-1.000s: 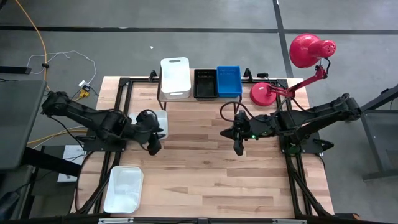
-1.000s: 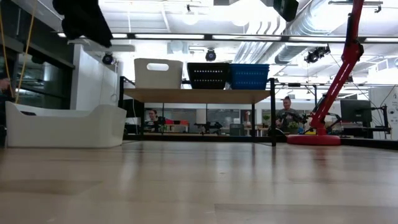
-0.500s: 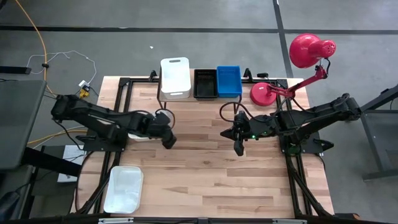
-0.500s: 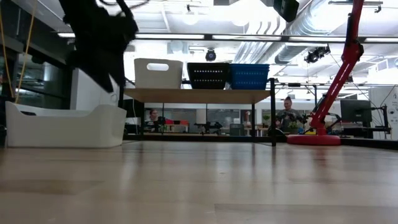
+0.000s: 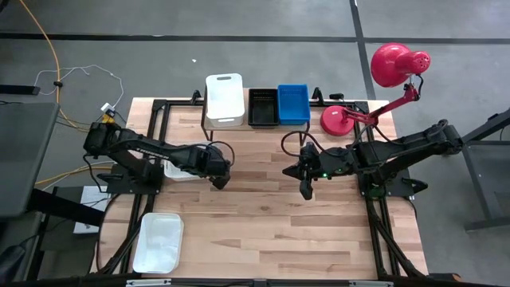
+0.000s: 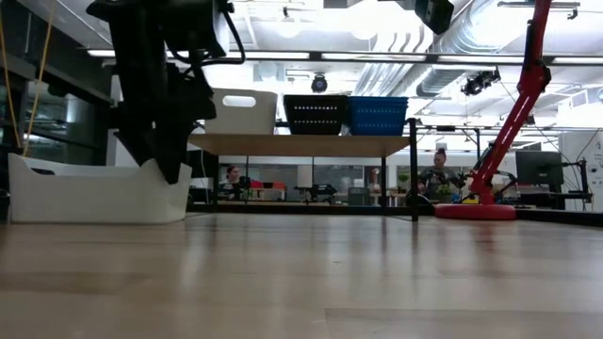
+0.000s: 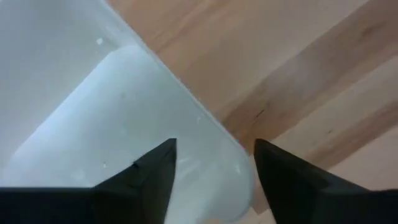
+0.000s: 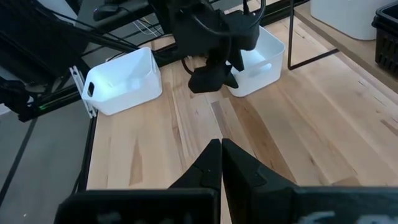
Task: Stack baskets on shelf by color
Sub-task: Stack the top white bin on top of the white bin on the shelf
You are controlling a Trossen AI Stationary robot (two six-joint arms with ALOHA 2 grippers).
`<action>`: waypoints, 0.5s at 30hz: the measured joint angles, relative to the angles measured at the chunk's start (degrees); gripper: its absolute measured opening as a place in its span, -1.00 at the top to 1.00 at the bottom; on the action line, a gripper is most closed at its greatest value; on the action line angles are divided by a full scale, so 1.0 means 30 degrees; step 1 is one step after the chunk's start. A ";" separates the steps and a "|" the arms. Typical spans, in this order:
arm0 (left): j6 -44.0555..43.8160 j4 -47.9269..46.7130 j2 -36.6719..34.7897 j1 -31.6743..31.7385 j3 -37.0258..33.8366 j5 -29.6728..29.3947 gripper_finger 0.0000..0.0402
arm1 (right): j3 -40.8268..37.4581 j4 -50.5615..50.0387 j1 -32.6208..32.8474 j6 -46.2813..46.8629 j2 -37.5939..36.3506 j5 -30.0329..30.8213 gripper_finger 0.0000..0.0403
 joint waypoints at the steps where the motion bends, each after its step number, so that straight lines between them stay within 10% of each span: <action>1: 0.0184 0.0061 0.0029 0.0000 0.0002 0.0191 0.06 | 0.0000 -0.0005 0.0000 -0.0006 0.0000 0.0000 1.00; 7: 0.1354 0.0049 -0.0082 -0.0262 0.0000 0.2045 0.87 | 0.0000 0.0003 0.0000 -0.0006 0.0000 0.0000 1.00; 15: 0.2947 0.0069 -0.2924 -0.3136 0.0894 0.5482 0.98 | 0.0000 -0.0005 0.0000 0.0357 0.0000 -0.0014 1.00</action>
